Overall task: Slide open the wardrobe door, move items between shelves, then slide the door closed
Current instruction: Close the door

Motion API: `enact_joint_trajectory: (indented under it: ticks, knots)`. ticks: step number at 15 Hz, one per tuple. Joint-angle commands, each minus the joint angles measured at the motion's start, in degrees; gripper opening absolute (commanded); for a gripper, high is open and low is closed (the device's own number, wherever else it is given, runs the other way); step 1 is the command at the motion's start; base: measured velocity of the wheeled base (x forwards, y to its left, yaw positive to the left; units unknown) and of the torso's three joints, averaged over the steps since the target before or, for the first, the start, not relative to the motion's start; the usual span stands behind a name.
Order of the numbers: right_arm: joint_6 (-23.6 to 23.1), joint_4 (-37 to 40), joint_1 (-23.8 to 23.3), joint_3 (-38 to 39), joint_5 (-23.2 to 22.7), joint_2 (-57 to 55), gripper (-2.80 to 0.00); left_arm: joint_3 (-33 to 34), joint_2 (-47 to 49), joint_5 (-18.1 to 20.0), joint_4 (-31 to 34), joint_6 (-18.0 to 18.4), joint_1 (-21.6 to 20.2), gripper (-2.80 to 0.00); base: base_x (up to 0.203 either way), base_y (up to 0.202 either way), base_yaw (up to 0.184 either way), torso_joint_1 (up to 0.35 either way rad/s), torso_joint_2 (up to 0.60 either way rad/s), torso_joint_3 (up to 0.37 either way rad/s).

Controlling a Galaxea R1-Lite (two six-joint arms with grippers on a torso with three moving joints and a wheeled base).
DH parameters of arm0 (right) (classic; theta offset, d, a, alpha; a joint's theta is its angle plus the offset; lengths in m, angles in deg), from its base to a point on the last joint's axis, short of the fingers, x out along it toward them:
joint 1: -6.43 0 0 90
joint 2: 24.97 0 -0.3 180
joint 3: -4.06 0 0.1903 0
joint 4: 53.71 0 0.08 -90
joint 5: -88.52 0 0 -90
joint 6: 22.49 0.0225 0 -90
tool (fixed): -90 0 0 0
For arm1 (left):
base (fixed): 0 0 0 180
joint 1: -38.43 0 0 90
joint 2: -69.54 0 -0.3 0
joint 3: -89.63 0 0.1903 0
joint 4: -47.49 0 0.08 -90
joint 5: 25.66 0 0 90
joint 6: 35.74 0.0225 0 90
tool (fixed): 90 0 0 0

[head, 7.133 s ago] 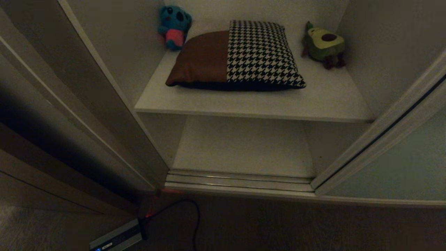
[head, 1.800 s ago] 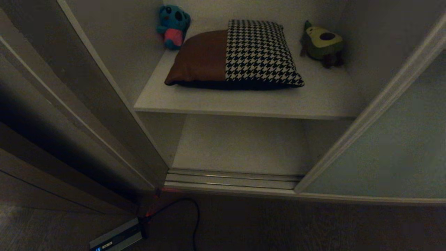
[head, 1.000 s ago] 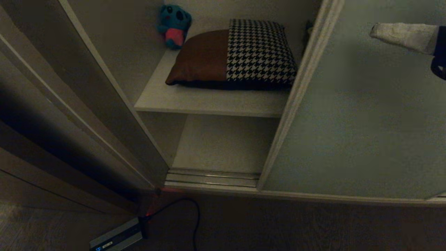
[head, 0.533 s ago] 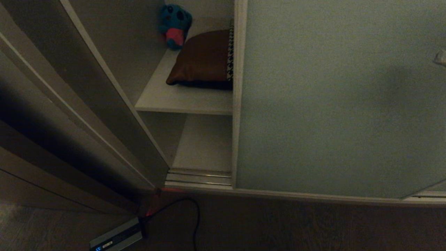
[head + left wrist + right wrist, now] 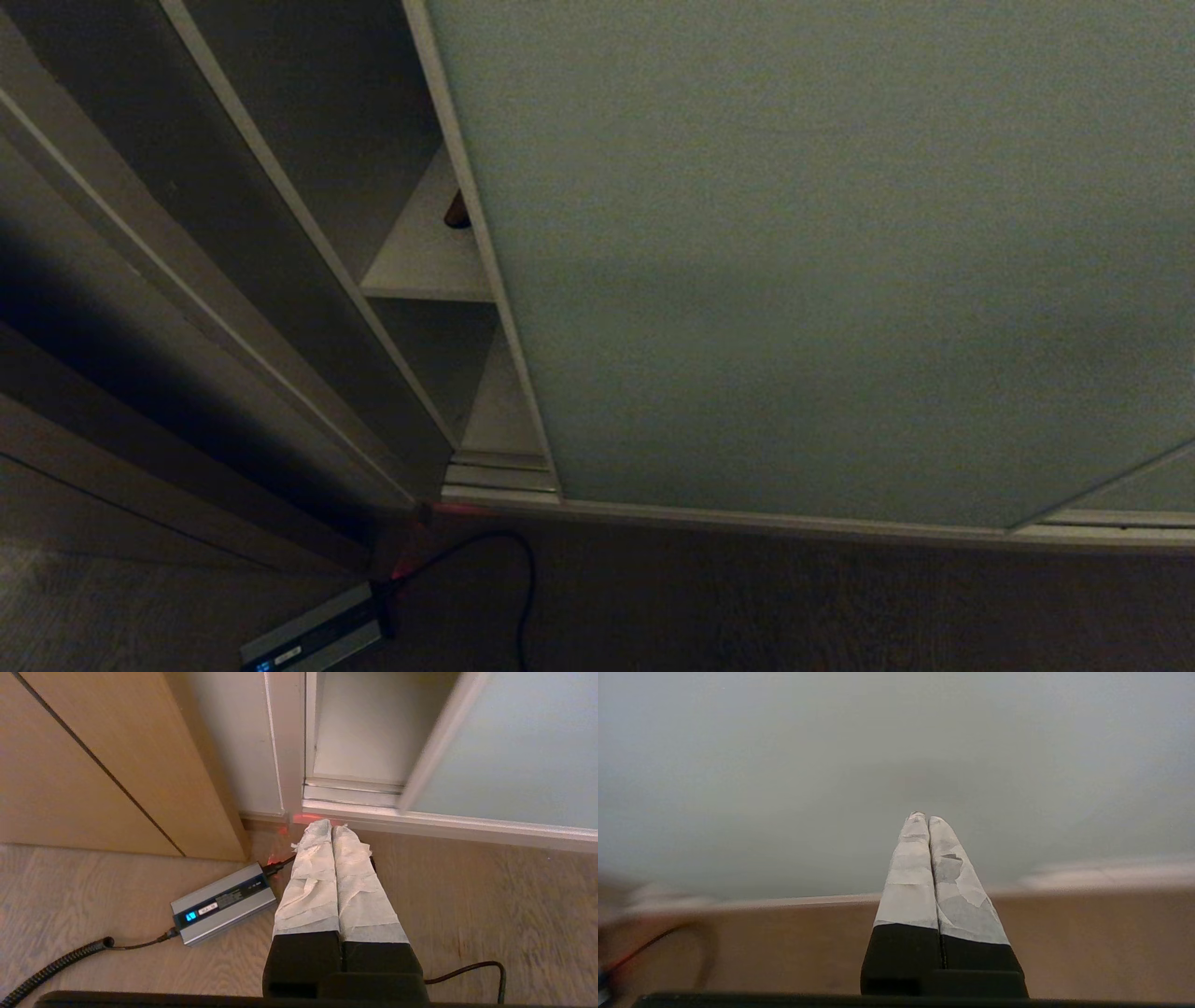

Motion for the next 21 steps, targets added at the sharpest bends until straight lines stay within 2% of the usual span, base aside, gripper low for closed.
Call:
enact_joint_trajectory:
  ticks: [1,5,9,11,15,17,19,21]
  knots:
    - [0.25,0.15,-6.56,3.10,0.44,3.55,-2.80,0.00,0.07,-0.05,0.02,-0.09,0.00,-2.80,0.000,0.000,0.000,0.000,0.00,0.000]
    - [0.71,0.29,-21.82,2.63,0.49,1.09,-2.80,0.00,0.07,-0.05,0.02,-0.04,0.00,-2.80,0.000,0.000,0.000,0.000,0.00,0.000]
    - [0.73,0.05,-31.05,-4.24,0.43,-5.86,-2.80,0.00,0.07,-0.05,0.02,0.00,0.00,-2.80,0.000,0.000,0.000,0.000,0.00,0.000]
    - [2.00,-0.27,-32.75,-8.05,-0.14,-9.80,-2.80,0.00,0.07,-0.05,0.02,0.00,0.00,-2.80,0.000,0.000,0.000,0.000,0.00,0.000]
    - [8.86,-2.11,-32.78,-17.21,-4.99,-19.28,-2.80,0.00,0.00,-0.05,0.02,-0.02,0.02,-2.80,0.000,0.000,0.000,0.000,0.00,0.000]
    - [10.64,-5.89,-32.05,-20.88,-7.89,-24.27,-2.80,0.00,0.07,-0.05,0.02,-0.01,0.00,-2.80,0.000,0.000,0.000,0.000,0.00,0.000]
    - [11.89,-12.12,-31.20,-21.52,-10.68,-28.26,-2.80,0.00,0.07,-0.05,0.02,-0.01,0.00,-2.80,0.000,0.000,0.000,0.000,0.00,0.000]
    - [15.31,-16.83,-29.78,-21.81,-13.56,-31.18,-2.80,0.00,0.07,-0.05,0.02,-0.01,0.09,-2.80,0.000,0.000,0.000,0.000,0.00,0.000]
